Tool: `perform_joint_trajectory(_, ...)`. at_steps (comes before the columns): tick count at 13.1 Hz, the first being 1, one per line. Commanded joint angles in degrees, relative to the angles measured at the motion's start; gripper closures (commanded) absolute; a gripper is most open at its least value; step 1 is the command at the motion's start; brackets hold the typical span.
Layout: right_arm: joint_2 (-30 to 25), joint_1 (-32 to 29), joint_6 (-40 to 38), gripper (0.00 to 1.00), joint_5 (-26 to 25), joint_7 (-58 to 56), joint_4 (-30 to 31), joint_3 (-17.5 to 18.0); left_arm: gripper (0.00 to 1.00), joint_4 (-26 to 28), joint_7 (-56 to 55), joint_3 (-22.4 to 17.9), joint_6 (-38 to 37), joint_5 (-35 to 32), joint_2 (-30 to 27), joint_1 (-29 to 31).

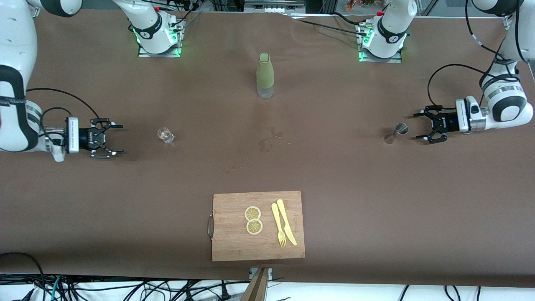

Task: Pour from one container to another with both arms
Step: 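Lower the right gripper to the beaker while the left gripper reaches the jigger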

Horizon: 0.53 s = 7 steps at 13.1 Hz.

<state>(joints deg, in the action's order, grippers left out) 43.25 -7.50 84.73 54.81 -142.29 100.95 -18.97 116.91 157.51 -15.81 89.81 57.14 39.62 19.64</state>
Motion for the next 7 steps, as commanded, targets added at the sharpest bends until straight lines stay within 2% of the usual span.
perform_joint_trajectory(1, 2.4, -0.1, -2.0, 0.00, 2.7, -5.0, -0.1, 0.6, 0.00, -1.3, 9.9, -0.4, -4.4, 5.1, 3.6, -2.0)
perform_joint_trajectory(4, 5.4, 0.1, -1.9, 0.00, 6.1, -10.1, 1.5, 3.8, 0.00, -2.0, 14.1, 0.5, -5.1, 8.3, 4.9, -2.9)
perform_joint_trajectory(7, 7.9, 1.3, -1.5, 0.00, 10.6, -13.4, 1.7, 5.3, 0.00, -2.1, 15.6, 0.9, -5.1, 10.5, 5.6, -3.6)
